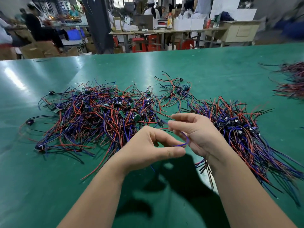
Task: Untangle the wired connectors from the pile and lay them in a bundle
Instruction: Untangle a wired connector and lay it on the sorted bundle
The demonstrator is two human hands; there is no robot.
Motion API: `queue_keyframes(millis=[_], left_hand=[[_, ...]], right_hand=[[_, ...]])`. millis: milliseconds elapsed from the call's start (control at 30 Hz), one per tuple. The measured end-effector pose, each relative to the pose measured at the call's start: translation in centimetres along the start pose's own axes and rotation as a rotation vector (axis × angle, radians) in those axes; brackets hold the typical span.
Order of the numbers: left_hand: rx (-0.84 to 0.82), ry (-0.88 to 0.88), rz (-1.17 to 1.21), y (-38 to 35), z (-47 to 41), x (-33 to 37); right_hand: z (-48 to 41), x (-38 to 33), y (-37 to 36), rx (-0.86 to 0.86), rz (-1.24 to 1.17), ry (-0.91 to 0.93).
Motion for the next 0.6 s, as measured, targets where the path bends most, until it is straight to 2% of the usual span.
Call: queue_keyframes(millis=[67, 167, 233, 333, 400, 500, 600], left_hand=[[0.025, 0.096, -0.007, 0.1, -0.3, -0.4], [0.217, 0.274, 0.141, 0.3, -1.0, -0.9], [0.289, 0.317, 0.328, 0.2, -1.4, -1.0], [0.357, 0.251, 0.694, 0.0, -1.5, -0.6], [0.389, 0.219, 0.818, -0.1, -1.5, -0.4], [0.414, 0.198, 0.912, -0.1, -1.7, -0.5], [0.429, 0.175, 0.959, 0.2, -1.7, -0.4]], right_hand=[[-0.1, -0.6, 0.0, -0.009, -0.173, 0.019], [0.3, -1.2, -0.1, -0.084, -0.334, -0.034], [0.7, -1.0, -0.4, -0.16, -0.236, -0.084], [1.2, 0.1, -1.0, -0.261, -0.058, -0.137], [1.2, 0.5, -1.0, -0.294, 0.023, -0.153], [1.1, 0.0, -0.7, -0.274, 0.154, -0.14], [0.6, -0.6, -0.3, -0.13, 0.205, -0.034]])
Point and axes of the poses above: each hand's wrist, its own z-axis away from the middle knuckle, its own y-axis out of the back of the hand, x = y × z, the point moved 1 cm from there along -z, towards the middle knuckle, and after that the axes turned 15 degrees about -z, right-handed, at the moved point
